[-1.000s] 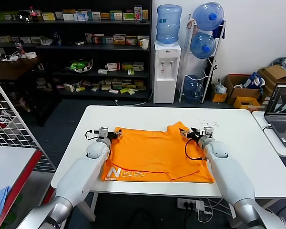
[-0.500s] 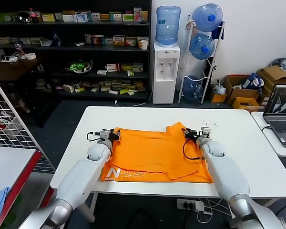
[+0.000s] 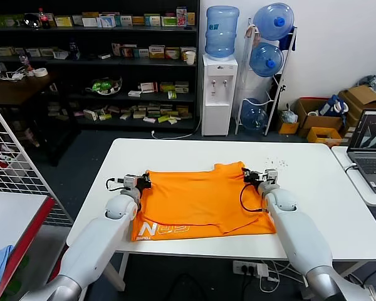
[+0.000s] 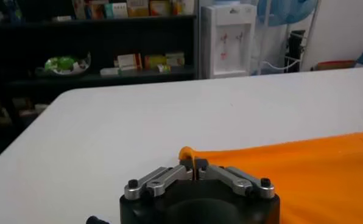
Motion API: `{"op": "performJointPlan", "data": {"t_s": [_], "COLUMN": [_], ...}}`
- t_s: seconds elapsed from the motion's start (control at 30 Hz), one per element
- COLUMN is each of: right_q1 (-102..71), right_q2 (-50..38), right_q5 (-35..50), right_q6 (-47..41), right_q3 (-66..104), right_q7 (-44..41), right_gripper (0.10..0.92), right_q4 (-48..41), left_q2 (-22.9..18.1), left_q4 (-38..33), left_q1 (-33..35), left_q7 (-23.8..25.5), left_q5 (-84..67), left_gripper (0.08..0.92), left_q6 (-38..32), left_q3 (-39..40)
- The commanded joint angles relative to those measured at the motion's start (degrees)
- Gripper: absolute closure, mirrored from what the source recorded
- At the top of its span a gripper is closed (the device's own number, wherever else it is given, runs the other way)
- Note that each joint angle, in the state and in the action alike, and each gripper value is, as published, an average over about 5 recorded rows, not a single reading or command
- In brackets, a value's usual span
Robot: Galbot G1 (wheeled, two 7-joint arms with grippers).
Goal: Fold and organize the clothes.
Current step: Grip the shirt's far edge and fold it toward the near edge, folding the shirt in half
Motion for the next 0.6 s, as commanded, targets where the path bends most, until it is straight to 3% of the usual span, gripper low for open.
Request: {"op": "performJointPlan", "data": {"t_s": [0.03,0.3,0.6], "right_q1": [-10.4,-25.1,-39.9], "right_q2": [-5.1,-13.6,-18.5], "right_q5": [3.3,4.6,3.8], "right_q6": [-1.6,-7.1,-11.8], "right_q3": [-0.3,2.6,6.9], "right_q7": [6.7,11.8,14.3], "right_gripper": [0.899,0.899,0.899], "right_q4": [22.1,40.7,51.7], "left_q2": [8.1,15.9,22.7], "left_q4": [-17.5,-31.7,-43.1], "left_q1": [8.2,17.7,31.8], "left_q7": [-0.6,-2.3,-6.2], "left_q5": [-1.5,-3.6,-5.0], "left_gripper": [0.9,0.9,0.9], "left_q6": [-2.3,-1.7,0.3], "left_q3": [-0.8,-2.1,-3.0]}}
